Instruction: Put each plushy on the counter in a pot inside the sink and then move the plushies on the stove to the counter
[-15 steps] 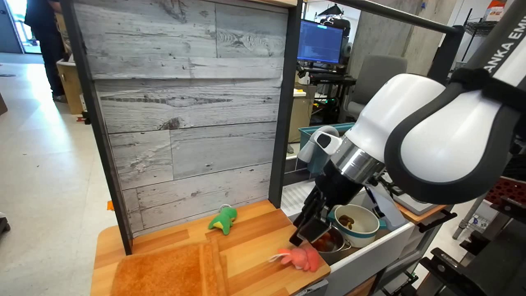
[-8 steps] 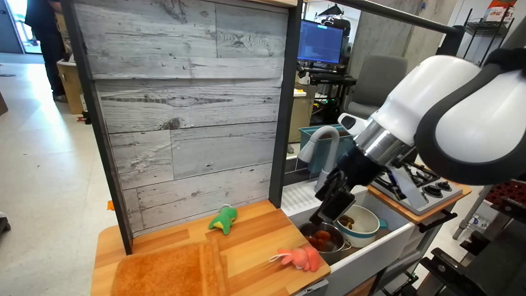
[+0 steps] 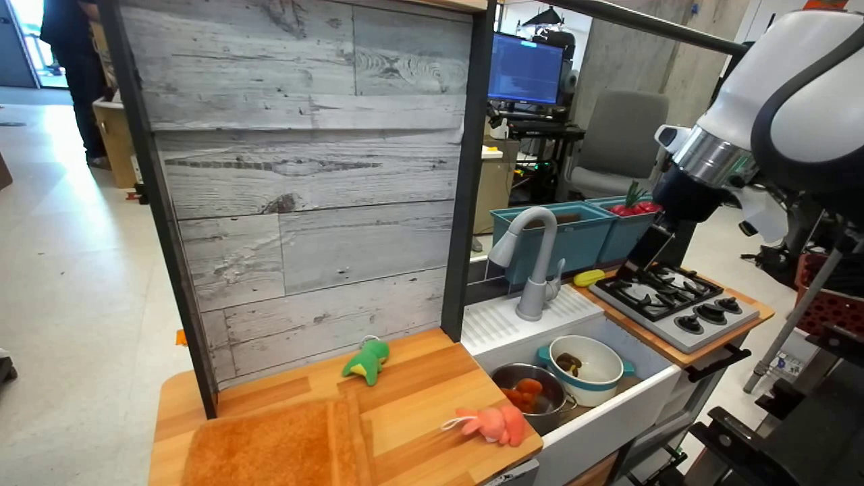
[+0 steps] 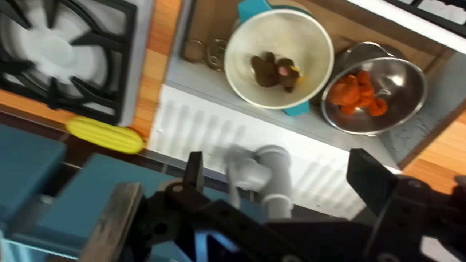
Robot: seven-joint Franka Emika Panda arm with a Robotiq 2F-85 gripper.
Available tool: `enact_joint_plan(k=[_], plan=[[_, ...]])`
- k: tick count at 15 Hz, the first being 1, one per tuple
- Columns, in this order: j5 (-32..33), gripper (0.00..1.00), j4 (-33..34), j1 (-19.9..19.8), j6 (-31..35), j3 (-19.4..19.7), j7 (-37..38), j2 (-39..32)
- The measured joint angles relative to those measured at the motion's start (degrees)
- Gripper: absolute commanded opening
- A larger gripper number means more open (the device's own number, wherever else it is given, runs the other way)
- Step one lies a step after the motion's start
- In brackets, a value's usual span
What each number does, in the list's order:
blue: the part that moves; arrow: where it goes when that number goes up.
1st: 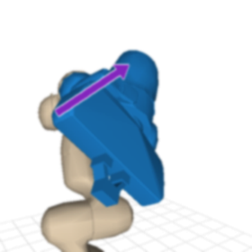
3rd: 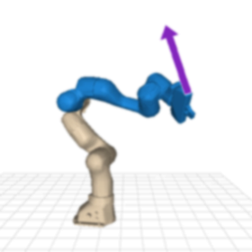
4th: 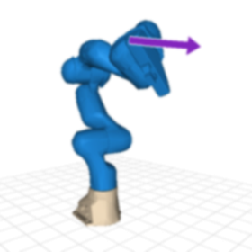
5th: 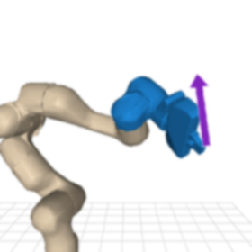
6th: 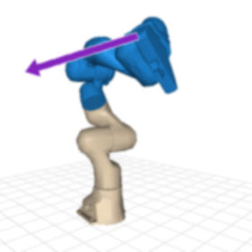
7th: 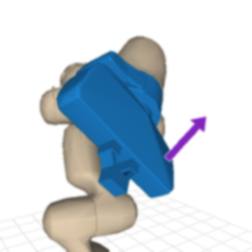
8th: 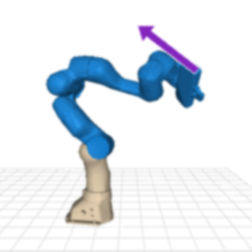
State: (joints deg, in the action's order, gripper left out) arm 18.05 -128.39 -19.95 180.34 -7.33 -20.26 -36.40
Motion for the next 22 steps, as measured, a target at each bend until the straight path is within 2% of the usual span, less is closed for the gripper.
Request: enact_joint_plan(k=[2,6,9,11,17,22], plan=[[-1.28,1.00,1.88,1.26,-3.08,3.31,0.47,0.14],[-1.54,1.00,1.65,2.20,-3.36,3.68,0.82,-0.13],[-1.57,1.00,3.58,8.80,-8.91,11.58,3.36,-1.87],[-1.56,1.00,4.98,11.62,-13.25,13.97,4.55,-3.37],[-1.40,1.00,4.51,13.89,-13.48,11.53,4.55,-2.78],[-0.21,1.00,-1.44,16.76,-10.79,11.15,4.14,5.85]])
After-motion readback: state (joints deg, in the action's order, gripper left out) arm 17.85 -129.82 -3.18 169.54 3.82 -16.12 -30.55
